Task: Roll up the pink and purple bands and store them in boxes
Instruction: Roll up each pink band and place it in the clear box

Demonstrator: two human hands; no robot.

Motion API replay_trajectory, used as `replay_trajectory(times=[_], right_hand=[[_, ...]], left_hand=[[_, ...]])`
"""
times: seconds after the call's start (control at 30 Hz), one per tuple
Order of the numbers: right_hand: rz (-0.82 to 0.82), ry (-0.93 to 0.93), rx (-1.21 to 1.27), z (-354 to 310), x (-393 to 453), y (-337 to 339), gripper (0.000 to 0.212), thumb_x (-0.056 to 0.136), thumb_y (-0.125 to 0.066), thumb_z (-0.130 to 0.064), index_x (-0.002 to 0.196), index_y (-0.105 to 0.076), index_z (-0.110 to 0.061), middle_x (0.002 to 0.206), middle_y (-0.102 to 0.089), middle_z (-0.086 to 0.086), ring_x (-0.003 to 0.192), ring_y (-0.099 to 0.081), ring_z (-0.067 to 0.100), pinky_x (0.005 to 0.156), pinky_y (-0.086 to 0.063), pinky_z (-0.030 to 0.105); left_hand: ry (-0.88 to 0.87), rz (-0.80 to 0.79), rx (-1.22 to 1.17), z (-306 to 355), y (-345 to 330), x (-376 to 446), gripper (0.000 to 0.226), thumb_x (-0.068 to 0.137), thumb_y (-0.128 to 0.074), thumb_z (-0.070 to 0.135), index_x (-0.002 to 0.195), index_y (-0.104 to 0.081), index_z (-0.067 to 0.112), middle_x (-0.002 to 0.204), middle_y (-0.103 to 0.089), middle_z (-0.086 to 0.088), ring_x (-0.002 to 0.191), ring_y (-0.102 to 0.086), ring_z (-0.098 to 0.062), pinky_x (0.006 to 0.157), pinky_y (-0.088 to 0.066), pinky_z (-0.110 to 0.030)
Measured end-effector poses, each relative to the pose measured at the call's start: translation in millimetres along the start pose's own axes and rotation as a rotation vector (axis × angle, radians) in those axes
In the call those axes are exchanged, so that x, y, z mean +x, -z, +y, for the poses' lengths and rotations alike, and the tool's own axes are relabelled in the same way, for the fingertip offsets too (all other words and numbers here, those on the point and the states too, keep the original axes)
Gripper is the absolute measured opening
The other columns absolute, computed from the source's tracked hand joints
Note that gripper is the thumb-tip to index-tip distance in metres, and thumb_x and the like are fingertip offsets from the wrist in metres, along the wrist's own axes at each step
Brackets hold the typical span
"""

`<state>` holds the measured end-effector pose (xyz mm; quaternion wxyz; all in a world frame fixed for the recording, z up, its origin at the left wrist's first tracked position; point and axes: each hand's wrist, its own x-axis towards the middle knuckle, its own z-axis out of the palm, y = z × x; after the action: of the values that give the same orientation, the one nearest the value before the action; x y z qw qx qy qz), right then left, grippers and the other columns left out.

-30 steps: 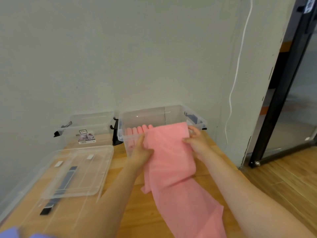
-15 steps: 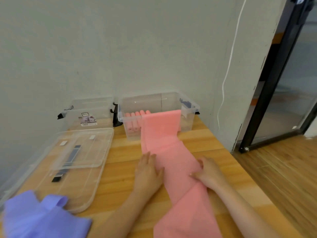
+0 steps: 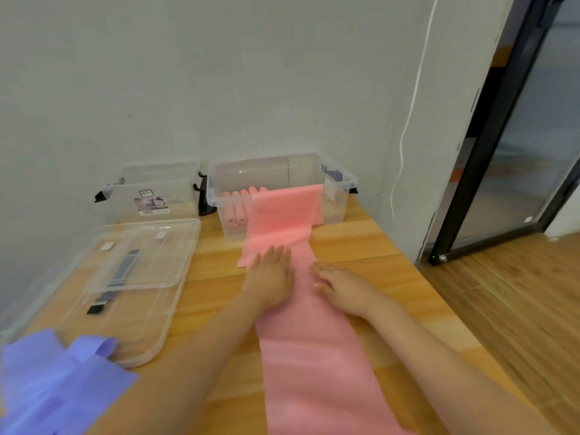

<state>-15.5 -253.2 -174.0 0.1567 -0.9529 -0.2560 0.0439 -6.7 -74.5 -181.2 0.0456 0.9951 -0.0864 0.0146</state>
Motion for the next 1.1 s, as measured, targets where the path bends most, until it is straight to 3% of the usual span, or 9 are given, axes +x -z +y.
replay_trajectory(times=[0.1, 0.37, 0.47, 0.53, 0.6, 0.77, 0.83, 1.0, 1.1], right_hand=[[-0.074, -0.064, -0.133, 1.8, 24.6, -16.5, 0.058, 0.098, -0.029, -0.043, 0.149, -0.013, -0.019, 0.157, -0.005, -0.002, 0.143, -0.005, 0.01, 0.114, -0.004, 0.034], [-0.046, -0.12, -0.165, 18.4, 73.0, -16.8, 0.055, 0.099, -0.024, -0.044, 0.148, -0.012, -0.024, 0.156, -0.004, -0.008, 0.143, -0.002, 0.008, 0.114, -0.002, 0.044], [-0.024, -0.133, -0.151, 21.9, 79.9, -16.9, 0.054, 0.098, -0.024, -0.045, 0.148, -0.014, -0.026, 0.156, -0.006, -0.008, 0.143, -0.005, 0.01, 0.114, -0.002, 0.044], [-0.017, -0.149, -0.144, 23.4, 81.7, -17.7, 0.054, 0.098, -0.023, -0.045, 0.148, -0.015, -0.026, 0.156, -0.007, -0.007, 0.143, -0.005, 0.011, 0.114, -0.002, 0.044], [-0.016, -0.182, -0.163, 24.1, 83.9, -18.3, 0.054, 0.098, -0.022, -0.044, 0.148, -0.014, -0.025, 0.157, -0.006, -0.006, 0.143, -0.004, 0.012, 0.114, -0.004, 0.045], [0.135, -0.256, -0.144, 5.4, 69.9, -20.4, 0.05, 0.099, -0.028, -0.033, 0.144, -0.027, -0.01, 0.153, -0.022, 0.006, 0.141, -0.019, 0.02, 0.114, -0.016, 0.039], [0.164, -0.164, -0.066, -9.6, 51.1, -24.7, 0.046, 0.099, -0.032, -0.03, 0.139, -0.036, -0.007, 0.15, -0.03, 0.011, 0.138, -0.026, 0.021, 0.112, -0.022, 0.033], [0.013, -0.115, -0.045, -21.5, -12.1, -32.5, 0.056, 0.098, -0.032, -0.038, 0.147, -0.019, -0.014, 0.156, -0.013, 0.004, 0.143, -0.012, 0.014, 0.116, -0.01, 0.036], [-0.032, -0.131, -0.117, -14.3, -22.9, -29.8, 0.055, 0.099, -0.027, -0.042, 0.148, -0.014, -0.022, 0.157, -0.006, -0.005, 0.143, -0.004, 0.009, 0.115, -0.003, 0.04]], left_hand=[[0.041, -0.066, -0.047, -7.6, -20.3, 3.9, 0.061, 0.098, -0.023, 0.045, 0.148, -0.009, 0.012, 0.157, -0.005, -0.006, 0.144, -0.003, -0.02, 0.114, -0.003, -0.04], [0.003, -0.11, -0.03, -33.7, -16.5, 56.4, 0.058, 0.099, -0.023, 0.043, 0.148, -0.012, 0.015, 0.157, -0.005, -0.002, 0.143, -0.004, -0.017, 0.114, -0.003, -0.039], [0.043, 0.083, 0.012, -32.7, -10.9, 56.4, 0.044, 0.096, -0.032, 0.031, 0.136, -0.04, 0.014, 0.145, -0.037, -0.007, 0.132, -0.032, -0.022, 0.108, -0.02, -0.036], [0.053, 0.237, 0.035, -23.4, -7.7, 42.7, 0.039, 0.093, -0.037, 0.026, 0.129, -0.047, 0.014, 0.134, -0.049, -0.006, 0.121, -0.044, -0.024, 0.1, -0.028, -0.032], [0.027, 0.225, -0.054, -9.4, -10.1, 18.7, 0.046, 0.094, -0.038, 0.031, 0.136, -0.041, 0.013, 0.142, -0.042, -0.007, 0.13, -0.037, -0.023, 0.106, -0.024, -0.031], [0.022, -0.1, -0.069, 3.4, -21.6, -29.5, 0.065, 0.097, -0.026, 0.049, 0.149, -0.006, 0.015, 0.157, 0.0, -0.005, 0.144, 0.002, -0.021, 0.114, 0.002, -0.04], [0.021, -0.115, -0.064, 1.3, -21.0, -28.3, 0.065, 0.097, -0.023, 0.049, 0.149, -0.004, 0.015, 0.157, 0.003, -0.005, 0.144, 0.004, -0.02, 0.114, 0.003, -0.04], [0.032, -0.182, -0.022, 0.2, -13.3, -11.4, 0.065, 0.097, -0.02, 0.049, 0.149, -0.002, 0.013, 0.157, 0.005, -0.005, 0.144, 0.004, -0.022, 0.114, 0.002, -0.042], [0.06, -0.095, 0.005, 8.6, -9.7, -17.9, 0.061, 0.098, -0.023, 0.043, 0.148, -0.009, 0.01, 0.157, -0.005, -0.008, 0.143, -0.003, -0.024, 0.115, -0.001, -0.044]])
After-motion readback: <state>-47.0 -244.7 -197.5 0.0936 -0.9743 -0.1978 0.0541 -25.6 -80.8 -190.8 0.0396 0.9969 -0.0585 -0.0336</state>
